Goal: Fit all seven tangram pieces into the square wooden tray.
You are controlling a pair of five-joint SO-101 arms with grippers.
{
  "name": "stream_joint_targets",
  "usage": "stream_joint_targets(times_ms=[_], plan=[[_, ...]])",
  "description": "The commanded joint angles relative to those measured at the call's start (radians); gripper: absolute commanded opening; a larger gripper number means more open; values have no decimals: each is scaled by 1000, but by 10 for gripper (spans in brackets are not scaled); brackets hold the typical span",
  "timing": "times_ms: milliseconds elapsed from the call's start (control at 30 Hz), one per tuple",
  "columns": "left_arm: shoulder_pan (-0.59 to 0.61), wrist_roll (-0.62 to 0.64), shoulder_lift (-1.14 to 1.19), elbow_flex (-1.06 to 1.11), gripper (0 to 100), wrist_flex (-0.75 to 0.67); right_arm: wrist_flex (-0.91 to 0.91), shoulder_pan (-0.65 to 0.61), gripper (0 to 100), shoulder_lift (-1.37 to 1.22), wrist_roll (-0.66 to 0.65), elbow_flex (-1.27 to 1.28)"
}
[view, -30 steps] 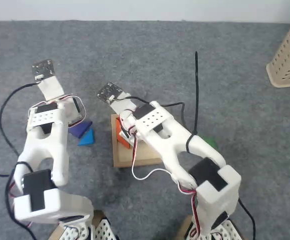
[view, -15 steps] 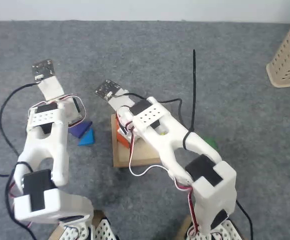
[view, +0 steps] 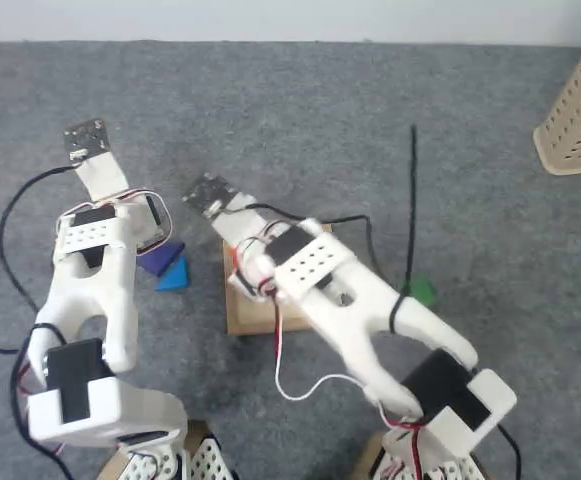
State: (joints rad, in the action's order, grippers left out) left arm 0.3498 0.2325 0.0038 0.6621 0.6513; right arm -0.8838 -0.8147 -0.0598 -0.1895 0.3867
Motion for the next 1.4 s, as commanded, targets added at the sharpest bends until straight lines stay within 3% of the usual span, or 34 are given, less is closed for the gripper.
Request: stream_joint_targets(times_ms=[0,200,800,1167,1367], plan=[[-3,5,-41,-28,12,-20,-4,8,6,-27,-9,-43],[-5,5,-41,-28,12,-20,-47,77,6,-119,-25,-95],[-5,5,-41,-33,12,-20,-42,45,6,-282,-60,-247],[-2,5,-41,-30,12,-20,-166,59,6,19,60,-158],[0,-127,-54,-45,12,20,-232,269,6,289,63,34]])
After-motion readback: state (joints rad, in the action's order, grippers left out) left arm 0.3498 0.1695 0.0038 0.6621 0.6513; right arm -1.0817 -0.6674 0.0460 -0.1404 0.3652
